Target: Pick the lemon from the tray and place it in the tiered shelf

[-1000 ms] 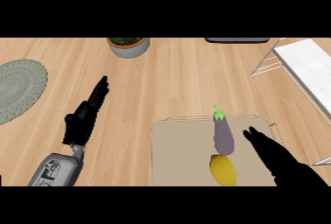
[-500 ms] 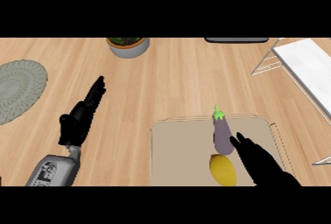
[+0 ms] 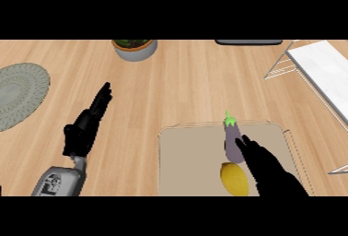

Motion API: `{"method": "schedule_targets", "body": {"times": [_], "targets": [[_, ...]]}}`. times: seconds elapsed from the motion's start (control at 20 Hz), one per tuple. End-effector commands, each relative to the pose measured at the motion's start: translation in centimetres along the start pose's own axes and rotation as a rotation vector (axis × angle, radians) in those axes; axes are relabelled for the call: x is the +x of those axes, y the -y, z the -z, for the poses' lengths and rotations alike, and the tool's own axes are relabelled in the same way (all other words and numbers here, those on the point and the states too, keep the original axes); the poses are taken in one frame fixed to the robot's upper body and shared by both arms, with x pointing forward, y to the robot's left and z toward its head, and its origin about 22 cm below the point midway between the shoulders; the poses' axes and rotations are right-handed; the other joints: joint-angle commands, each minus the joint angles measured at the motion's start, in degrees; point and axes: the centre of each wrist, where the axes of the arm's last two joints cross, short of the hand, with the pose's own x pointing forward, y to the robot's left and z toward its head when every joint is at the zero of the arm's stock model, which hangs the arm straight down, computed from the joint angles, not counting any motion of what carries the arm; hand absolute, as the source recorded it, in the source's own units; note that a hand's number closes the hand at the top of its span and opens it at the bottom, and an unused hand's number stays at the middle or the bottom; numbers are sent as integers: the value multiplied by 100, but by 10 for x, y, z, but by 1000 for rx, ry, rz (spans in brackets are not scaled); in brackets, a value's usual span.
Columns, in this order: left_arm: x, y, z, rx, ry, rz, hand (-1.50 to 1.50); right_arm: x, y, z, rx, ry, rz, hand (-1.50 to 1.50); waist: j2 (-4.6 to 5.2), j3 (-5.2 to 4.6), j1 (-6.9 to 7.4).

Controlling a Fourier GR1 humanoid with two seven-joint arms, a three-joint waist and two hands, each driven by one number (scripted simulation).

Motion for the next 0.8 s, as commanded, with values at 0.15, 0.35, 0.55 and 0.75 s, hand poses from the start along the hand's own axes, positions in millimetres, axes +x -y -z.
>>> {"method": "schedule_targets", "body": {"times": [0.15,0.35,0.55,0.75], "targets": [[-3,15,-10,1,18,-8,0,15,-8,1,6,-32,-42,-150,-1,-2,15],[3,16,-8,30,11,9,0,1,-32,2,28,-39,-45,-150,-3,1,1],[3,6,10,3,-9,-6,0,-9,-30,9,27,-59,-63,-150,0,0,-14],[10,-1,6,-9,6,-6,0,4,-29,9,29,-62,-76,-150,-1,0,-1]]}}
